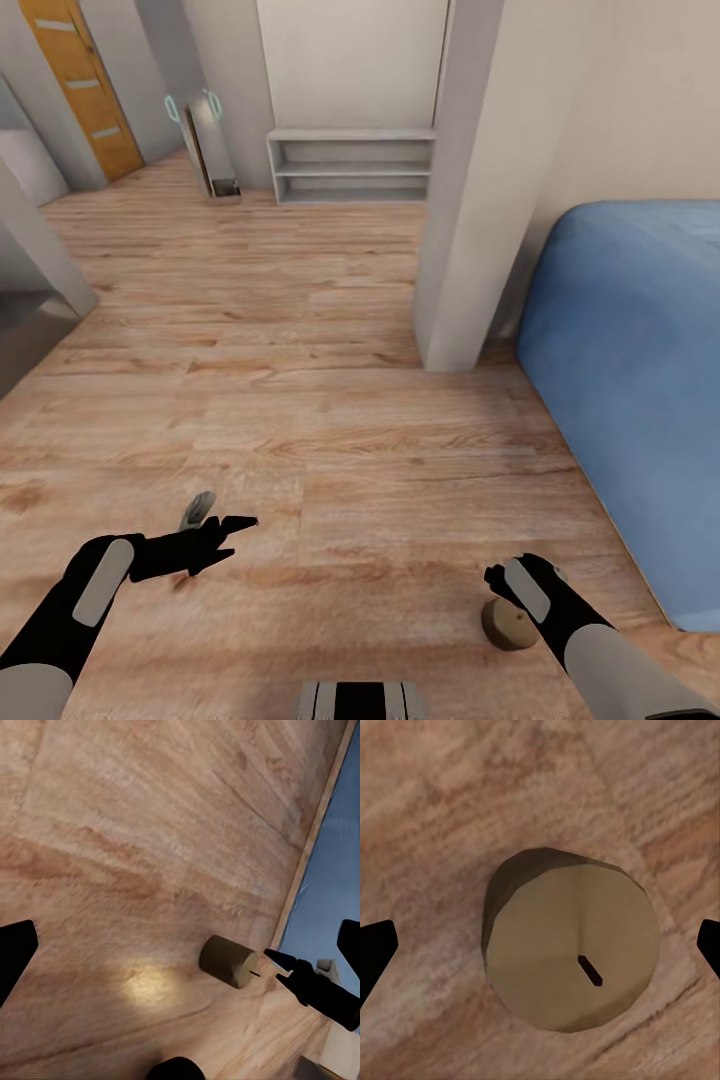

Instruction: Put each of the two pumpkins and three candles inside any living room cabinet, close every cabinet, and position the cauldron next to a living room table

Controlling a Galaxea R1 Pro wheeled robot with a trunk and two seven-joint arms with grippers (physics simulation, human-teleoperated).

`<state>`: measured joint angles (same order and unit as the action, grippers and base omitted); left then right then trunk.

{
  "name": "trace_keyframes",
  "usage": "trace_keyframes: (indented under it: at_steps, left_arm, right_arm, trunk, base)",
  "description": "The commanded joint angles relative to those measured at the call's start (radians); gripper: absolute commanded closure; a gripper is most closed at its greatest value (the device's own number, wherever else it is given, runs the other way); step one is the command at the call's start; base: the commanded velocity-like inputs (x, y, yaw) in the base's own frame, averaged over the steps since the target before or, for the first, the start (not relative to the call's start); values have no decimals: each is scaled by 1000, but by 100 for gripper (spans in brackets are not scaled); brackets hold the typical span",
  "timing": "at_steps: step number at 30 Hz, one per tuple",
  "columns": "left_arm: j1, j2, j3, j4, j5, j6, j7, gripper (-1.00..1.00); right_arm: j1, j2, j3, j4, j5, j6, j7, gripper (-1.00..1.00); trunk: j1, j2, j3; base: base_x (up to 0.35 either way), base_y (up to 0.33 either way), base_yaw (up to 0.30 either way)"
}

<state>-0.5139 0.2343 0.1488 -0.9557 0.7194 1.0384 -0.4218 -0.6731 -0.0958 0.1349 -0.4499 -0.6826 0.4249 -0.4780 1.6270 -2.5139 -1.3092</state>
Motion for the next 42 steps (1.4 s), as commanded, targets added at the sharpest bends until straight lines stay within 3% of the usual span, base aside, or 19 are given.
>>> trace_keyframes:
  at_steps: [1,16,22,31,42]
  left_arm:
    - [0,0,0,0,1,0,0,-100]
    - [0,-1,0,0,1,0,0,-100]
    - [0,-1,0,0,0,0,0,-100]
    - [0,-2,0,0,0,0,0,-100]
    - [0,-3,0,0,0,0,0,-100]
  right_arm:
    - [0,0,0,-1,0,0,0,-100]
    - [1,-1,-1,-4,0,0,1,-100]
    - [1,-1,-1,-4,-1,0,1,-100]
    - [1,-1,-1,-3,-1,0,1,-100]
    - [1,-1,-3,-3,-2,0,0,-100]
  trunk:
    - [0,0,-4]
    - [7,-4,-62]
    - [7,-4,-62]
    - [11,-6,-97]
    - [13,-7,-112]
  base:
    - [0,0,0]
    - [0,0,0]
    - [0,0,0]
    - [0,0,0]
    - [0,0,0]
